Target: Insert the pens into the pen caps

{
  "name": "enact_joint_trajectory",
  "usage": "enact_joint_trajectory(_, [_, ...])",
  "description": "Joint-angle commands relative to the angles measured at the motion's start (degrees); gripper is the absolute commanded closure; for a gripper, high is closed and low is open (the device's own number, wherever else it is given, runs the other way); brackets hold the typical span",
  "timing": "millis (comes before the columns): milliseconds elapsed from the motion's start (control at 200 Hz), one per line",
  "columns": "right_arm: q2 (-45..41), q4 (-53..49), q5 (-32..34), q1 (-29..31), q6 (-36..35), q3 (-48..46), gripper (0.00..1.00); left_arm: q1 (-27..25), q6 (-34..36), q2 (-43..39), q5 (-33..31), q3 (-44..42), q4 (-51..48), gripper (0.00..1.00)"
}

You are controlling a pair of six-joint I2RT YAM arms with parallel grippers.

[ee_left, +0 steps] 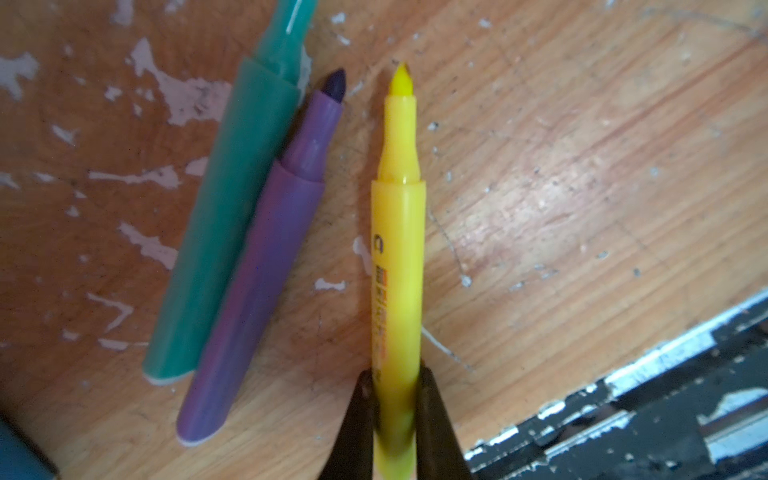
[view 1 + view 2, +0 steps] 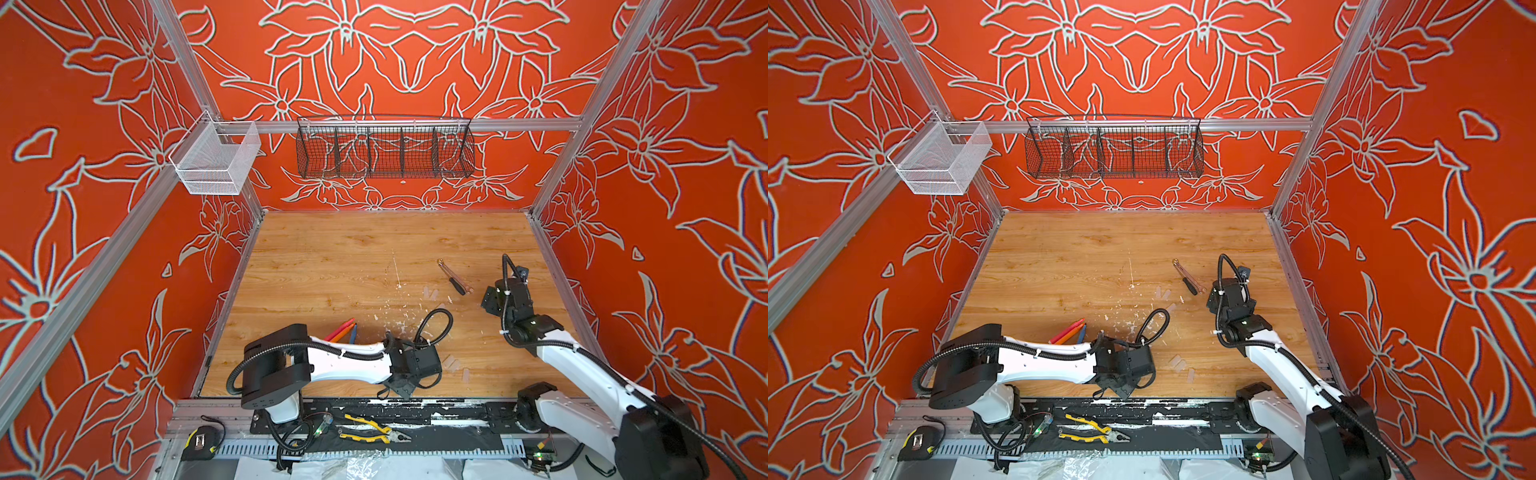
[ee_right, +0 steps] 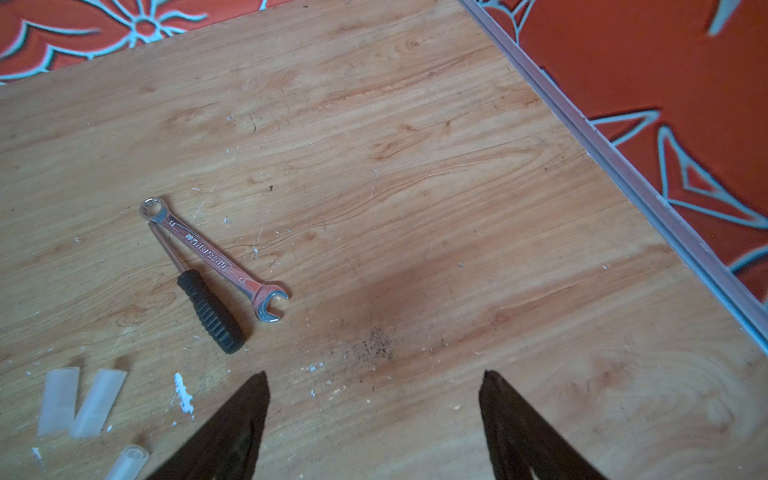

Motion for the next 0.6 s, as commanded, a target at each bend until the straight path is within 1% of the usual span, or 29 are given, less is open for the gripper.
enact_joint_trajectory(0, [-5.0, -9.4, -0.5, 0.4, 4.1, 4.2, 0.18, 0.7, -1.5, -3.6, -5.6, 3.3, -7.0, 0.99])
enact_joint_trajectory(45, [-7.1, -13.0, -2.8, 0.3, 5.5, 6.2, 0.18, 2.0, -1.1, -5.4, -6.0, 5.0, -8.0, 0.99])
enact_joint_trajectory(90, [-8.7, -17.0, -5.5, 0.4, 7.2, 9.2, 0.18, 3.4, 0.1, -7.4, -4.4, 6.1, -7.5, 1.00])
enact_joint_trajectory(110, [-9.2, -18.4, -7.4, 0.4, 7.5, 10.6, 0.18, 5.4, 0.7, -8.3, -3.3, 6.6, -7.0, 1.00])
enact_joint_trajectory(155, [-10.1, -20.9, -12.3, 0.4, 8.0, 13.6, 0.18, 8.0, 1.9, -10.5, -1.0, 7.4, -5.3, 1.00])
enact_joint_trajectory(245, [-9.6, -26.2, -21.3, 0.6, 8.4, 21.3, 0.19, 13.1, 2.2, -14.5, 1.4, 10.2, -4.8, 1.00])
enact_joint_trajectory(255, [-9.5, -26.7, -22.2, 0.5, 8.4, 22.0, 0.18, 13.5, 2.1, -14.9, 1.3, 10.6, -4.9, 1.00])
enact_joint_trajectory(270, [-9.3, -27.4, -23.5, 0.6, 8.5, 23.2, 0.06, 14.2, 1.8, -15.3, 1.0, 11.1, -5.2, 1.00])
enact_joint_trajectory(280, [-9.2, -27.9, -24.3, 0.5, 8.7, 23.9, 0.03, 14.5, 1.8, -15.9, 0.7, 11.7, -5.4, 1.00])
enact_joint_trajectory(335, [-9.0, -29.6, -27.7, 0.6, 10.3, 26.8, 0.03, 15.6, 0.8, -18.6, -2.1, 13.0, -4.6, 1.00])
enact_joint_trajectory(395, [-9.0, -26.2, -31.8, 0.6, 11.9, 27.3, 0.02, 15.9, -0.7, -21.6, -7.4, 13.6, -2.9, 1.00])
enact_joint_trajectory(425, [-8.7, -24.0, -33.2, 0.6, 12.3, 27.1, 0.02, 15.8, -0.2, -23.3, -8.8, 13.1, -0.9, 1.00])
enact_joint_trajectory(460, [-7.9, -22.2, -33.9, 0.6, 12.6, 27.1, 0.02, 15.9, 1.1, -25.5, -9.2, 10.1, 3.9, 1.00])
enact_joint_trajectory(480, [-7.2, -21.5, -33.9, 0.6, 12.8, 27.1, 0.02, 15.9, 3.2, -27.0, -8.3, 7.8, 7.5, 1.00])
enact_joint_trajectory(510, [-5.9, -20.4, -33.8, 0.5, 12.7, 27.3, 0.02, 15.9, 7.6, -29.3, -7.2, 3.4, 16.8, 1.00])
enact_joint_trajectory(535, [-4.8, -19.4, -33.9, 0.6, 12.4, 27.3, 0.02, 16.1, 9.0, -31.4, -6.9, 0.2, 22.8, 1.00])
enact_joint_trajectory(595, [-1.9, -15.8, -35.5, 0.6, 11.1, 26.6, 0.03, 17.7, 10.6, -34.5, -6.1, -3.3, 28.4, 1.00])
